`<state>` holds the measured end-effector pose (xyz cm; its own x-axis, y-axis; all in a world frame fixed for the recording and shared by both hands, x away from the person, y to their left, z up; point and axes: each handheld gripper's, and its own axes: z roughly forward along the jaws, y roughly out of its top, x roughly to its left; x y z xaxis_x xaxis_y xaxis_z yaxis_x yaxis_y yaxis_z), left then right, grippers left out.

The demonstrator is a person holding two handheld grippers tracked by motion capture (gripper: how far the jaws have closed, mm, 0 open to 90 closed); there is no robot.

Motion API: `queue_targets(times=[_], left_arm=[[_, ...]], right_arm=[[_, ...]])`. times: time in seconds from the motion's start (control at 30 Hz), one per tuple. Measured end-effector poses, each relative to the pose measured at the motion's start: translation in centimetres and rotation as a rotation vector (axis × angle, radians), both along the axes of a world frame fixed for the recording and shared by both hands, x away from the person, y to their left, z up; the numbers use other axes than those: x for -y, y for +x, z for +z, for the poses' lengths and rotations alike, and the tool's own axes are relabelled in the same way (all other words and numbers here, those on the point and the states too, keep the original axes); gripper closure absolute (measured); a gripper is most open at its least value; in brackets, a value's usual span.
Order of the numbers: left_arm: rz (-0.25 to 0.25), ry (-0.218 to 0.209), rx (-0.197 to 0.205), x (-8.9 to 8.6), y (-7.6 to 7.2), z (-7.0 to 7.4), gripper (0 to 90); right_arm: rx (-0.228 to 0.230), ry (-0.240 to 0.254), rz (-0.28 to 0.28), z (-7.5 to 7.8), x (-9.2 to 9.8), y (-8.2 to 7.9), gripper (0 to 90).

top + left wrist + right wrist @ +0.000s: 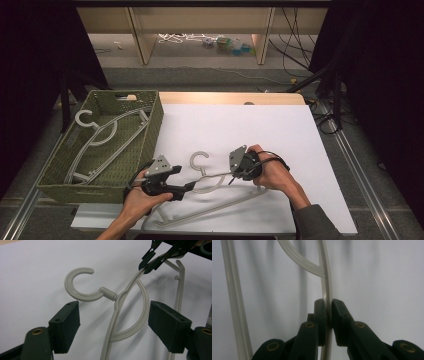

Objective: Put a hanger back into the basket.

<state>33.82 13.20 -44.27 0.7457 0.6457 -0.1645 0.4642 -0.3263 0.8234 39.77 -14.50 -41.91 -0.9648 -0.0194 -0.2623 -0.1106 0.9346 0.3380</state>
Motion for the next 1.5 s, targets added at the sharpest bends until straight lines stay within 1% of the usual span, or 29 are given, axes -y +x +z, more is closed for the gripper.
queue_targets(times=[0.03, 0.07, 0.1, 0.17, 0.2, 0.23, 0.37, 0.4, 0.47, 0.6, 0.63, 0.67, 0.7, 0.8, 0.97, 1.0, 1.03, 1.07, 1.1, 1.13, 1.2, 1.23, 1.27, 1.33, 1.37, 1.4, 1.43, 1.47, 1.5], left_arm=[[-0.012, 0.009, -0.018, 0.2, 0.3, -0.1, 27.1], [-0.006, 0.017, -0.023, 0.4, 0.4, -0.2, 28.3], [-0.017, 0.046, -0.023, 0.4, 0.7, -0.3, 28.6], [-0.011, 0.043, -0.055, 0.8, 1.1, -0.6, 29.7], [-0.014, 0.065, -0.069, 0.8, 1.3, -0.7, 30.5], [-0.002, 0.043, -0.078, 1.0, 1.4, -0.8, 31.7], [-0.017, 0.048, -0.09, 1.3, 1.9, -0.9, 37.6], [-0.033, 0.068, -0.093, 1.2, 2.0, -0.9, 39.0], [-0.043, 0.075, -0.103, 1.3, 2.2, -1.0, 40.8], [-0.059, 0.056, -0.125, 1.6, 2.4, -1.2, 46.4], [-0.065, 0.059, -0.121, 1.7, 2.4, -1.3, 48.5], [-0.07, 0.062, -0.123, 1.8, 2.5, -1.3, 50.5], [-0.074, 0.071, -0.125, 1.9, 2.5, -1.3, 51.9], [-0.095, 0.062, -0.134, 2.3, 2.5, -1.5, 58.0], [-0.149, 0.068, -0.126, 2.6, 2.5, -1.5, 72.7], [-0.157, 0.075, -0.112, 2.6, 2.4, -1.5, 75.1], [-0.151, 0.08, -0.106, 2.7, 2.3, -1.4, 76.1], [-0.168, 0.087, -0.096, 2.6, 2.3, -1.4, 76.8], [-0.174, 0.078, -0.095, 2.6, 2.3, -1.3, 77.2], [-0.17, 0.075, -0.088, 2.6, 2.2, -1.2, 77.6], [-0.189, 0.082, -0.08, 2.6, 2.1, -0.9, 79.0], [-0.195, 0.075, -0.078, 2.5, 2.1, -0.8, 79.3], [-0.196, 0.061, -0.081, 2.5, 2.0, -0.7, 79.5], [-0.199, 0.055, -0.075, 2.4, 2.0, -0.4, 79.9], [-0.201, 0.052, -0.072, 2.3, 2.0, -0.2, 80.0], [-0.212, 0.036, -0.071, 2.2, 2.0, -0.1, 80.1], [-0.201, 0.024, -0.08, 2.1, 1.9, 0.0, 80.2], [-0.206, 0.03, -0.073, 2.0, 1.9, 0.2, 80.4], [-0.211, 0.019, -0.078, 2.0, 1.9, 0.3, 80.4]], right_arm=[[0.008, 0.001, 0.001, 0.2, 0.0, -0.1, 82.8], [0.011, 0.004, 0.004, 0.4, 0.0, -0.2, 82.8], [0.012, 0.003, 0.004, 0.4, 0.0, -0.2, 82.8], [0.022, 0.006, 0.009, 0.7, -0.1, -0.3, 82.8], [0.024, 0.006, 0.01, 0.7, -0.1, -0.4, 82.8], [0.027, 0.004, 0.014, 0.8, -0.1, -0.4, 82.8], [0.035, 0.003, 0.02, 1.0, -0.2, -0.5, 82.7], [0.034, 0.001, 0.022, 1.1, -0.2, -0.6, 82.8], [0.026, 0.001, 0.018, 1.2, -0.3, -0.7, 82.7], [0.041, 0.0, 0.034, 1.3, -0.4, -0.7, 82.7], [0.036, 0.001, 0.024, 1.3, -0.4, -0.8, 82.7], [0.053, 0.002, 0.042, 1.4, -0.4, -0.7, 82.7], [0.052, 0.0, 0.037, 1.4, -0.4, -0.8, 82.8], [0.057, 0.002, 0.042, 1.6, -0.5, -0.8, 82.7], [0.063, 0.0, 0.055, 1.7, -0.5, -1.0, 82.7], [0.071, 0.002, 0.06, 1.7, -0.5, -0.9, 82.7], [0.068, 0.001, 0.059, 1.7, -0.5, -0.9, 82.7], [0.063, 0.002, 0.05, 1.7, -0.5, -1.0, 82.7], [0.07, 0.004, 0.061, 1.7, -0.4, -0.9, 82.6], [0.062, 0.008, 0.06, 1.7, -0.4, -0.9, 82.6], [0.084, 0.011, 0.068, 1.9, -0.3, -0.8, 82.2], [0.074, 0.015, 0.052, 1.8, -0.2, -0.9, 82.0], [0.082, 0.015, 0.061, 1.9, -0.2, -0.9, 81.9], [0.089, 0.021, 0.069, 2.0, -0.1, -0.8, 81.2], [0.087, 0.03, 0.05, 2.0, 0.0, -0.9, 80.7], [0.085, 0.046, 0.046, 2.1, 0.1, -0.8, 80.2], [0.081, 0.055, 0.029, 2.2, 0.2, -0.9, 79.6], [0.088, 0.069, 0.026, 2.3, 0.3, -0.8, 78.9], [0.081, 0.084, 0.018, 2.4, 0.4, -0.8, 78.3]])
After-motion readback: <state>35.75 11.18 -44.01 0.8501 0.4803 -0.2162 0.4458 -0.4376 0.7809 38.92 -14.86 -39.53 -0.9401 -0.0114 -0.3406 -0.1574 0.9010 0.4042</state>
